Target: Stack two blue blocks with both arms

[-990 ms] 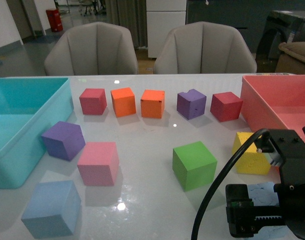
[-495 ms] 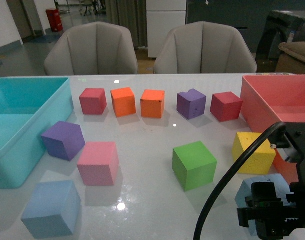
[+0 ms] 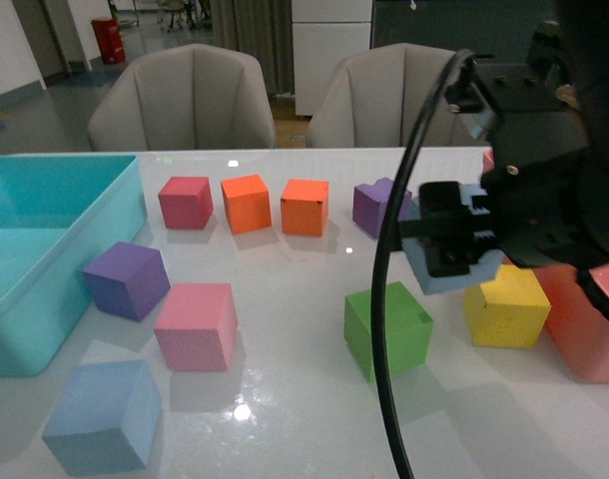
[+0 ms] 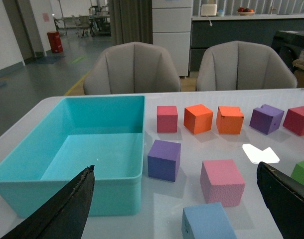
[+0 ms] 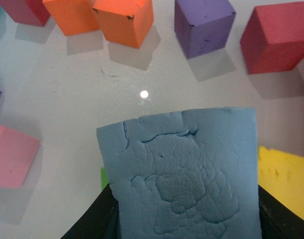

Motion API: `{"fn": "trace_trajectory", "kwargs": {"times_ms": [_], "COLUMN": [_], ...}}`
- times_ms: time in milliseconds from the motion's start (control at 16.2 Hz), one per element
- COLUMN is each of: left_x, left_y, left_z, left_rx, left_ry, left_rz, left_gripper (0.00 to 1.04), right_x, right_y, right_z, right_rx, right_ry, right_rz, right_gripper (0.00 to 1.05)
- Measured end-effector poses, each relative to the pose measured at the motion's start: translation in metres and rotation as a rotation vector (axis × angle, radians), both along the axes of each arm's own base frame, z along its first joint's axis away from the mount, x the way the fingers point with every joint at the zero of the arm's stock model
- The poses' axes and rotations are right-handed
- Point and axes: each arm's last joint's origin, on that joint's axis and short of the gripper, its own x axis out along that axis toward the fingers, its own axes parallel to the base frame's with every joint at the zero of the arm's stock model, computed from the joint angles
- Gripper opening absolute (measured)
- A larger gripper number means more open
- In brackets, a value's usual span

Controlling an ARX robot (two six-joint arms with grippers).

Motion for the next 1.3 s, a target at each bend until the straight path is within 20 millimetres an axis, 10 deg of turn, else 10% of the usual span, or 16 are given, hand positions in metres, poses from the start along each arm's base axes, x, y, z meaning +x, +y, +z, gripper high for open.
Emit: {"fn": "trace_trajectory", "kwargs": {"times_ms": [495,1299], "left_x": [0.000,0.000], "left_y": [0.000,0.000], "left_z": [0.000,0.000], "left_rx": [0.000,0.000], "left_ry": [0.000,0.000], "left_rz": [0.000,0.000], "left_gripper": [0.98,0.98], "right_x": [0.102,0.111], "right_y": [0.076,0.104], "right_z": [-0.022,-0.055], "right_rx": [0.030,0.011], "right_ry": [0.053,0.144], "right_rz": [0.160,0.311], "right_gripper": [0.49,0.49]}}
